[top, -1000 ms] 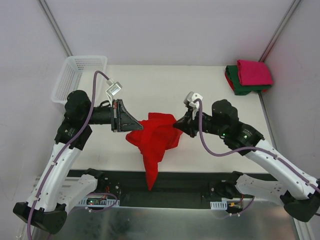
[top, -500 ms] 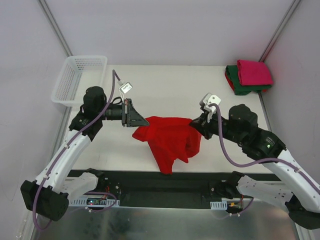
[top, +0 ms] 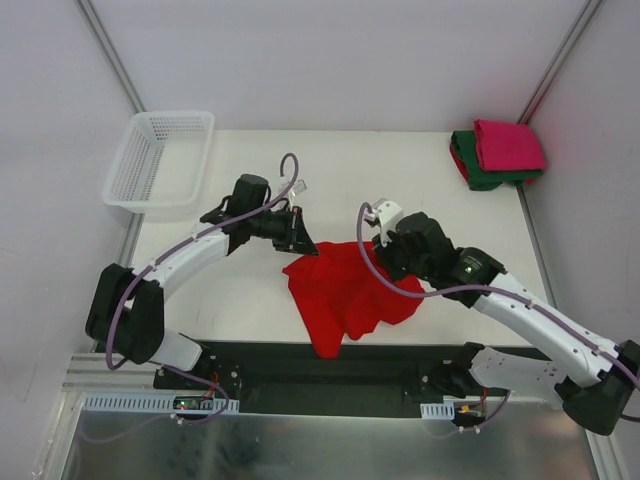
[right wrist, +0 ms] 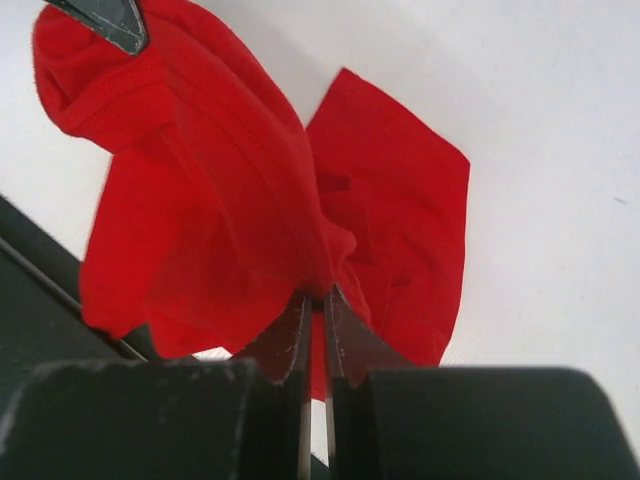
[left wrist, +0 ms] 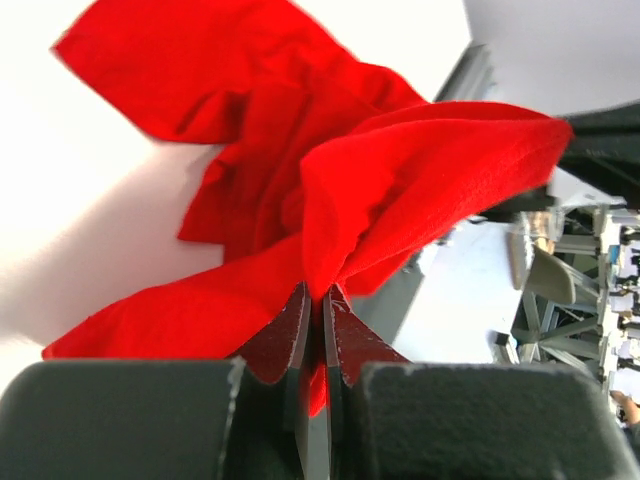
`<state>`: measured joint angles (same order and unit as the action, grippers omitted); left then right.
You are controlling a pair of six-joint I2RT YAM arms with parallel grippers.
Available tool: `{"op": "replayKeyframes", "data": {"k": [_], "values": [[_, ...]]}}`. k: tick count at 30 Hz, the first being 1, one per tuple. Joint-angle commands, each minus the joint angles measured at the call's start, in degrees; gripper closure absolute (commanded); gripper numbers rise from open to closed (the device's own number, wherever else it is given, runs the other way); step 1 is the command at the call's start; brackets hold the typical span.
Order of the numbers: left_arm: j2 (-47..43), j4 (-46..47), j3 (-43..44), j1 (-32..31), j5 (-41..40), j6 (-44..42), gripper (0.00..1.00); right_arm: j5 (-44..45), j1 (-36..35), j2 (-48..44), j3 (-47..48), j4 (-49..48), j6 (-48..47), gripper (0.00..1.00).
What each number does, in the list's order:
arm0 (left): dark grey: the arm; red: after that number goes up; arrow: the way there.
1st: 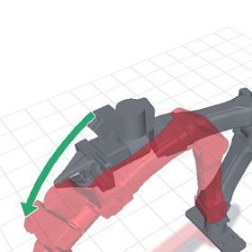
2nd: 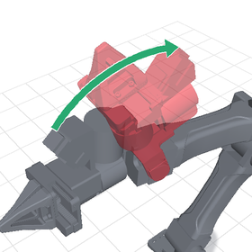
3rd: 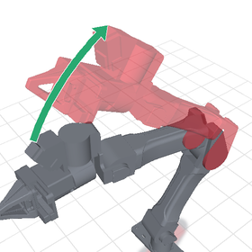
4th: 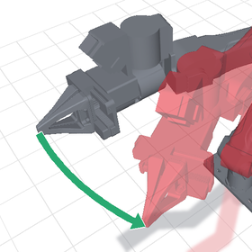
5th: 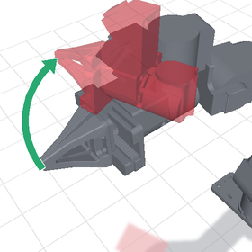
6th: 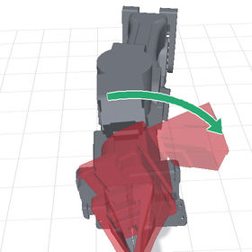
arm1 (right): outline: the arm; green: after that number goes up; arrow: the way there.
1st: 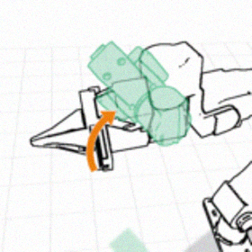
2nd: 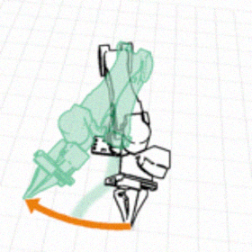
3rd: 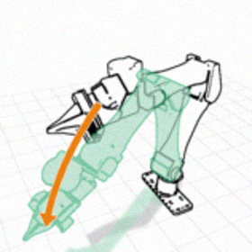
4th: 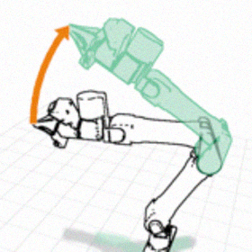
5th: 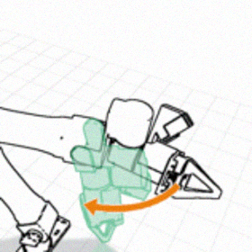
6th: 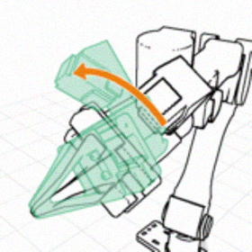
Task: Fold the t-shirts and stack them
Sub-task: Flatten out the tshirt
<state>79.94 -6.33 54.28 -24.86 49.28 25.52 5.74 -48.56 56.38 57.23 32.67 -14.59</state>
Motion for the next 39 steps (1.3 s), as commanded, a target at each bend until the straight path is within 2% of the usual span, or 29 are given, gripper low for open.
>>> {"op": "replayKeyframes", "data": {"k": [1, 3, 6, 7, 10, 11, 17, 21, 24, 28, 39], "values": [[5.5, 2.2, 4.3, -2.4, -6.1, -4.2, 0.99, 6.4, 0.3, 3.7, -0.8, -2.6, 3.7, 0.99], [8.2, 2.2, 5.3, -2.9, -7.3, -5.0, 0.96, 7.3, 0.3, 5.3, -1.6, -3.2, 4.7, 0.99], [10.0, 2.1, 5.4, -3.4, -10.2, -5.9, 0.82, 8.9, 0.2, 5.7, -2.7, -4.4, 5.0, 0.99], [10.0, 2.1, 5.1, -3.4, -11.1, -6.2, 0.63, 10.1, 0.3, 5.9, -2.8, -4.4, 5.2, 0.99], [8.7, 1.9, 3.2, -3.4, -15.8, -6.9, 0.32, 12.0, 0.2, 6.3, -2.7, -4.1, 5.3, 0.99], [7.5, 1.8, 2.0, -3.4, -18.1, -7.0, 0.01, 12.1, 0.2, 6.4, -2.6, -4.2, 5.4, 0.99], [-0.6, 1.2, -6.3, -3.4, -27.0, -6.8, 0.01, 13.4, 0.2, 7.6, -2.2, -3.9, 6.1, 0.99], [-6.6, 1.1, -12.8, -3.6, -36.8, -5.5, 0.01, 13.3, 0.2, 8.3, -2.0, -4.2, 6.3, 0.99], [-8.9, 1.6, -16.0, -4.0, -40.2, -4.5, 0.01, 12.8, 0.2, 9.0, -1.4, -4.4, 6.4, 0.99], [-7.9, 2.1, -16.2, -4.6, -42.8, -4.6, 0.01, 12.1, 0.2, 9.5, -0.7, -4.4, 6.5, 0.99], [2.1, 5.4, -12.0, -7.1, -42.4, -4.3, 0.15, 11.9, 0.3, 8.0, -0.6, -3.7, 6.7, 0.99]]}}
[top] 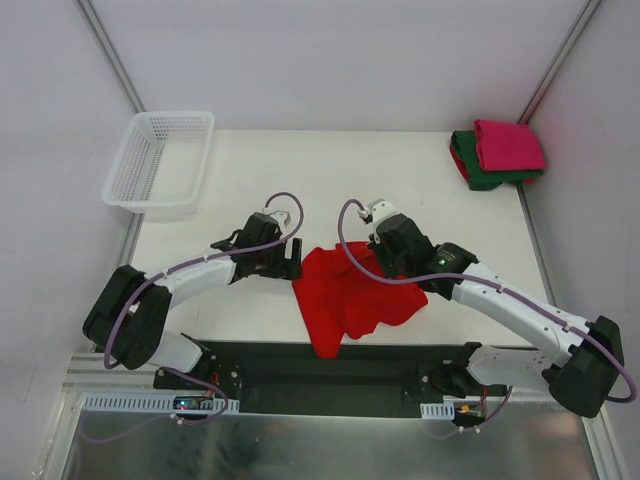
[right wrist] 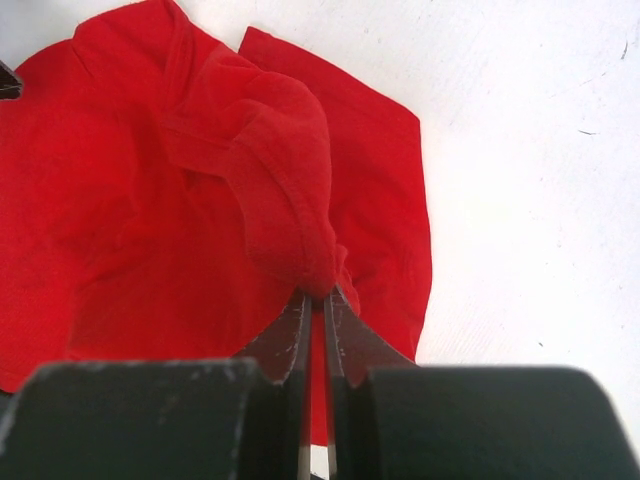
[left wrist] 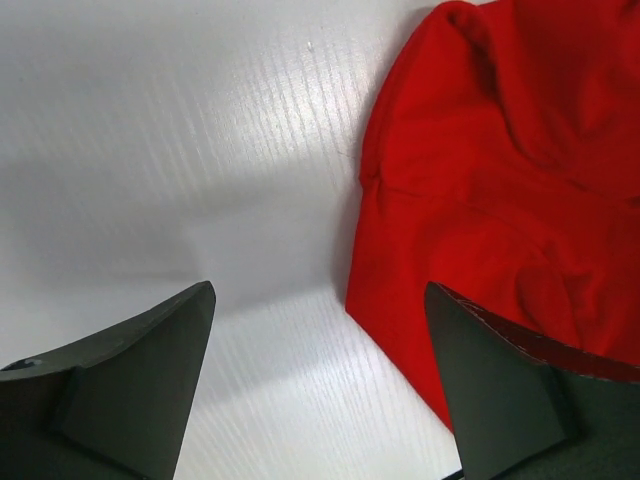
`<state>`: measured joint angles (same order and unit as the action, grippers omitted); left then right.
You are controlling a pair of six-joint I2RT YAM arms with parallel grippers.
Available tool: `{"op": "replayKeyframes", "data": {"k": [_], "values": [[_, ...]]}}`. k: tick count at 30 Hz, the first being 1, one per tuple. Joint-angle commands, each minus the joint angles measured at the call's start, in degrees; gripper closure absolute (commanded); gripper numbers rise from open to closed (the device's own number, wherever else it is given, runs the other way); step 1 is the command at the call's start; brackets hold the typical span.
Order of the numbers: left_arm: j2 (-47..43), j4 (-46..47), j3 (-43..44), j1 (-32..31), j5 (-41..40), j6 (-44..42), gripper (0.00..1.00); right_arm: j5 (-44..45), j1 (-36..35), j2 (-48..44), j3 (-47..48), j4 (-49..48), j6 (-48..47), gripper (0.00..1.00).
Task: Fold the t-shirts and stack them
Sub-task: Flatten out the tshirt
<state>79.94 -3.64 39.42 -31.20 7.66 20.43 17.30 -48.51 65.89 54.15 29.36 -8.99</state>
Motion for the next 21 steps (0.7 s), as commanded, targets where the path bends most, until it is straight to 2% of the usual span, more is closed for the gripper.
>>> {"op": "replayKeyframes", "data": {"k": [1, 12, 21], "values": [[3.1, 2.9, 2.9, -0.7, -0.6, 1.0, 0.16, 0.5, 0.3, -1.8, 2.4, -0.4, 1.1, 0.99], [7.7, 7.7, 3.5, -1.2, 2.7, 3.0, 0.3, 1.2, 0.4, -2.4, 2.4, 0.7, 0.9, 0.99], [10.9, 8.3, 5.1, -4.7, 5.3, 3.9, 0.4, 1.9, 0.9, -3.0, 2.4, 1.5, 0.7, 0.99]]}}
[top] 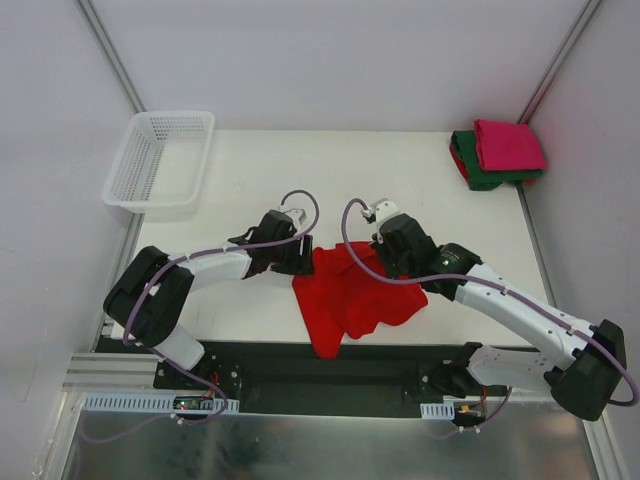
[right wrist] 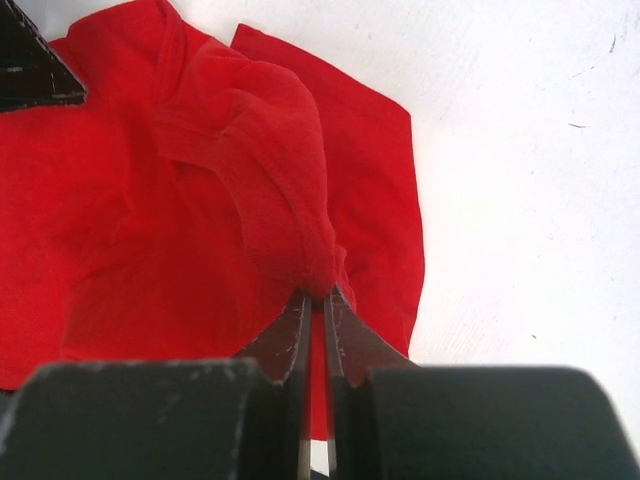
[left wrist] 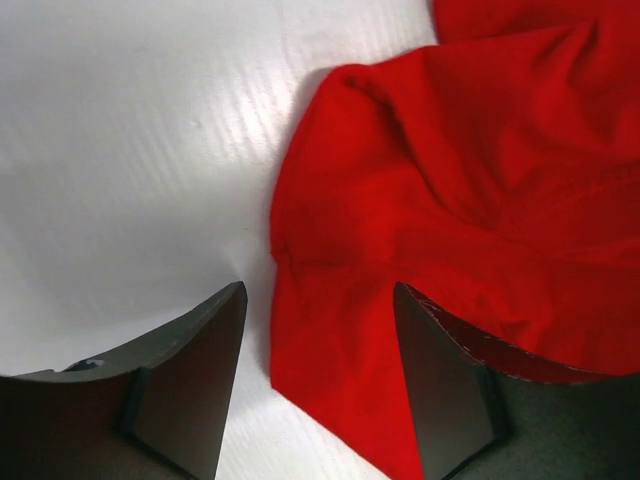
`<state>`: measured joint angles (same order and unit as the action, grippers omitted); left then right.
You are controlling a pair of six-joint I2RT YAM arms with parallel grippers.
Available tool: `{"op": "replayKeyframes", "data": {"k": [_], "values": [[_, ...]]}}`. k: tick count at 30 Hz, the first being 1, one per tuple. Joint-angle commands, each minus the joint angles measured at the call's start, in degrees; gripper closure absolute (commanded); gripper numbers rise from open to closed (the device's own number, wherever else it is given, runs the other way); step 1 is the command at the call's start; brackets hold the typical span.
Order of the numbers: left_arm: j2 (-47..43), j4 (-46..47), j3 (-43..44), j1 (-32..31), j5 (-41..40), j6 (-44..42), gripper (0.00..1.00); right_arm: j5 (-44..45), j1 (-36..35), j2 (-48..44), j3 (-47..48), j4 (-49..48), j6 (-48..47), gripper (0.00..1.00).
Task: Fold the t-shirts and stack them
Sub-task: Flatten out the tshirt
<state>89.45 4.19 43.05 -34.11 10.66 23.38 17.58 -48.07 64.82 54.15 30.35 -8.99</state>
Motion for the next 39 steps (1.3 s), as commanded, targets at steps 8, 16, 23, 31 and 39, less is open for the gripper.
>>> {"op": "replayKeyframes", "data": {"k": [8, 16, 23, 31, 39], "values": [[3.3, 1.1, 1.7, -3.9, 3.8, 1.8, 1.0, 1.8, 0.5, -1.9, 2.5, 0.7, 0.6, 0.99], [-0.1, -1.4, 0.2, -4.0, 2.7, 1.2, 1.0, 1.2, 0.6, -1.4, 1.9, 0.9, 0.8, 0.87], [-9.5, -12.4, 0.9, -4.0, -2.0, -0.3, 1.0, 3.1, 0.7, -1.6, 1.3, 0.2, 0.1, 0.43], [-20.9, -26.2, 5.3, -4.0, -6.9, -1.6, 1.0, 5.5, 1.4, 2.8, 2.5, -1.2, 0.6, 0.4], [-26.6, -34.5, 6.7, -3.9, -9.4, -2.5, 1.0, 10.1, 2.9, 8.6, 4.7, -3.1, 4.2, 0.39]]}}
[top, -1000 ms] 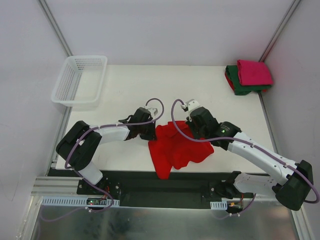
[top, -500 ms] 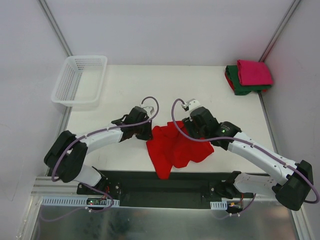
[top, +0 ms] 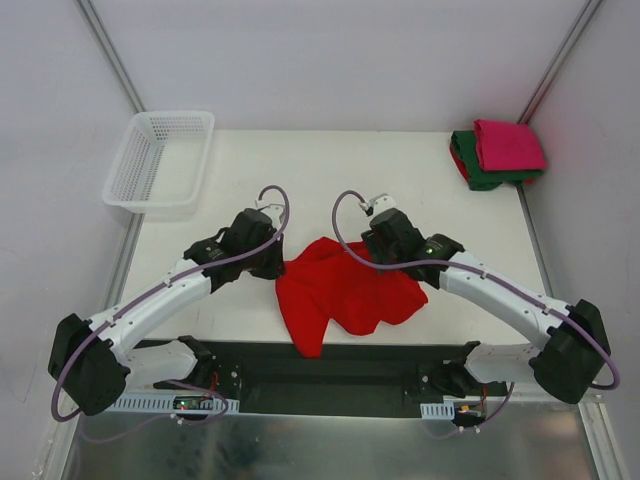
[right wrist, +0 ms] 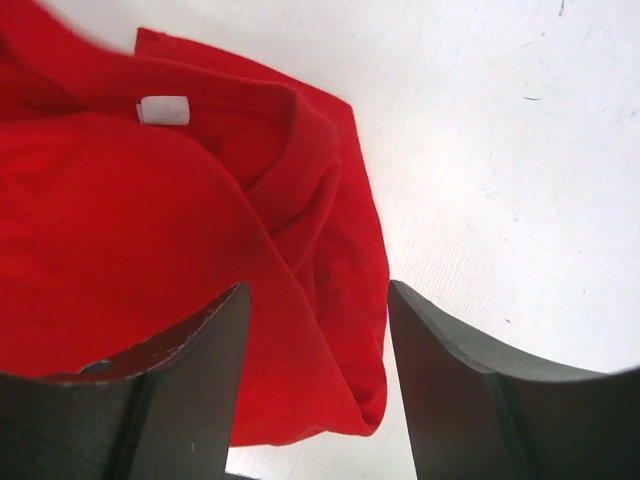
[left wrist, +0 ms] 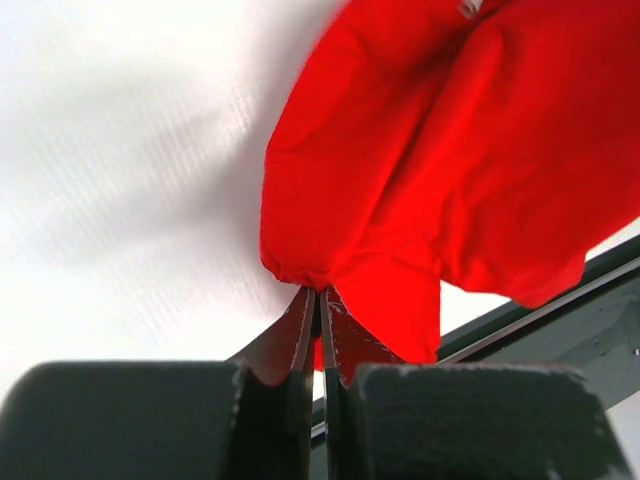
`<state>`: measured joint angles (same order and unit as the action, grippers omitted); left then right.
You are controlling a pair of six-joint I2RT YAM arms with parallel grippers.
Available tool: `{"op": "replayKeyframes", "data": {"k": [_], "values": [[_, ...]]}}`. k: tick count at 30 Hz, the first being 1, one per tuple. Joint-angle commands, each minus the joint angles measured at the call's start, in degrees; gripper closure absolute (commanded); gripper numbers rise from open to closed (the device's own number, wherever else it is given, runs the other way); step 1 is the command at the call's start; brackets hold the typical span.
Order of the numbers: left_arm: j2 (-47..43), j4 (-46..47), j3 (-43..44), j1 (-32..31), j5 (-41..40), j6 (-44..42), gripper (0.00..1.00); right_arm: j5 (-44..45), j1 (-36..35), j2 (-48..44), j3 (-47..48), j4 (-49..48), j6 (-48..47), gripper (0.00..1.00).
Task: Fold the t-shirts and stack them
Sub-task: Flatten out the tshirt
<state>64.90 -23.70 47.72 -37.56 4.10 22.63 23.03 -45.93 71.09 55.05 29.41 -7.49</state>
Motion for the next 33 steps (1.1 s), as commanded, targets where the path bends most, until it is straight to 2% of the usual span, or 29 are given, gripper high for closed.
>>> {"op": "replayKeyframes", "data": {"k": [1, 13, 17, 21, 33], "values": [[-2.3, -7.1, 2.1, -0.5, -3.3, -1.9, 1.0, 5.1, 0.8, 2.8, 4.1, -2.2, 2.9, 0.39], [-4.9, -10.3, 2.0, -0.5, -3.8, -2.2, 1.0, 4.4, 4.9, 13.7, 6.6, -6.2, 4.0, 0.41], [-5.1, -10.5, 2.0, -0.6, -3.8, -2.4, 1.0, 0.9, 4.7, 16.5, 6.5, -5.7, 4.9, 0.42], [-4.7, -10.5, 2.0, -0.5, -5.2, -2.4, 1.0, -1.7, 3.3, 13.7, 3.6, -5.2, 6.3, 0.42], [-1.1, -10.3, 4.3, -0.5, -5.3, -3.3, 1.0, -6.2, -7.8, 1.4, -1.9, 3.2, 13.1, 0.4]]}}
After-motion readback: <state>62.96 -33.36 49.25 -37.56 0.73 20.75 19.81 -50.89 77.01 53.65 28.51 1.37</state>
